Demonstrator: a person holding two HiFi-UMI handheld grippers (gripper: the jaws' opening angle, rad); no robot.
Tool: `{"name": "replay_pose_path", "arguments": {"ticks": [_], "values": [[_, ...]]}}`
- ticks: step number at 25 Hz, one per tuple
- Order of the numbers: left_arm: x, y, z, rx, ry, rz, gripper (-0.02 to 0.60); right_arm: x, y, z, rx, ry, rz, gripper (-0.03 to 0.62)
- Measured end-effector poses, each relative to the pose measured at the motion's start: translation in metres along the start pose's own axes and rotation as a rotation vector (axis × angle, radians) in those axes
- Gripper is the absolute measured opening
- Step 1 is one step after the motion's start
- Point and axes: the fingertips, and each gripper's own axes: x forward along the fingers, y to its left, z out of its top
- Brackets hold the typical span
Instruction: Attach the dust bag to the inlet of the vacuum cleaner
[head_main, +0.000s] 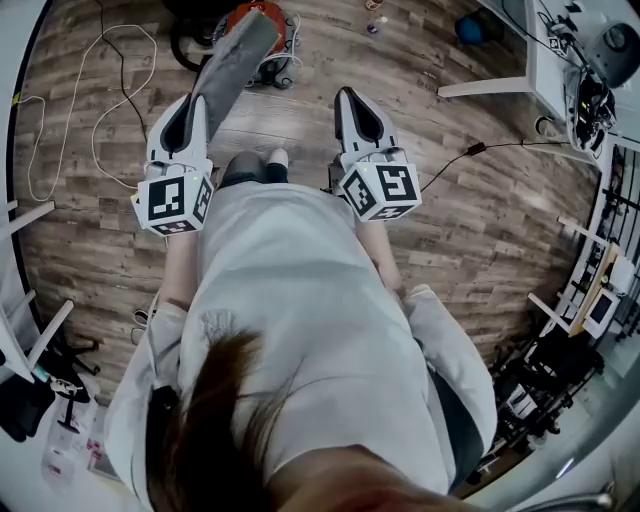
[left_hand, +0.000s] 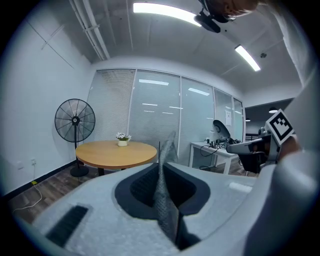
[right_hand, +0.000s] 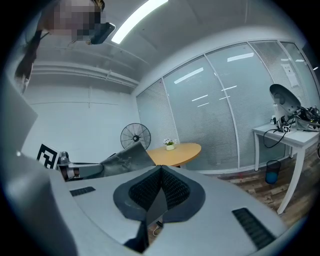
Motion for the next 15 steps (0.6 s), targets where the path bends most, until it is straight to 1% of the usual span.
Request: {"name": "replay_pose_path", "arguments": {"ticks": [4, 8, 15], "values": [[0.013, 0.004, -0.002, 0.006, 0.018, -0.005, 0.038, 0.007, -0.009, -0.001, 0.018, 0.007, -0.014, 0.003], [0.03, 0.012, -0.003, 0.01, 0.033, -0.027, 0.04, 0.019, -0.018, -0.002, 0.032, 0.016, -0.042, 0.003], [0.074, 0.026, 0.003, 0.02, 0.061, -0.119, 0.04, 0.061, -0.025, 0.009, 0.044, 0.023, -0.093, 0.003]]}}
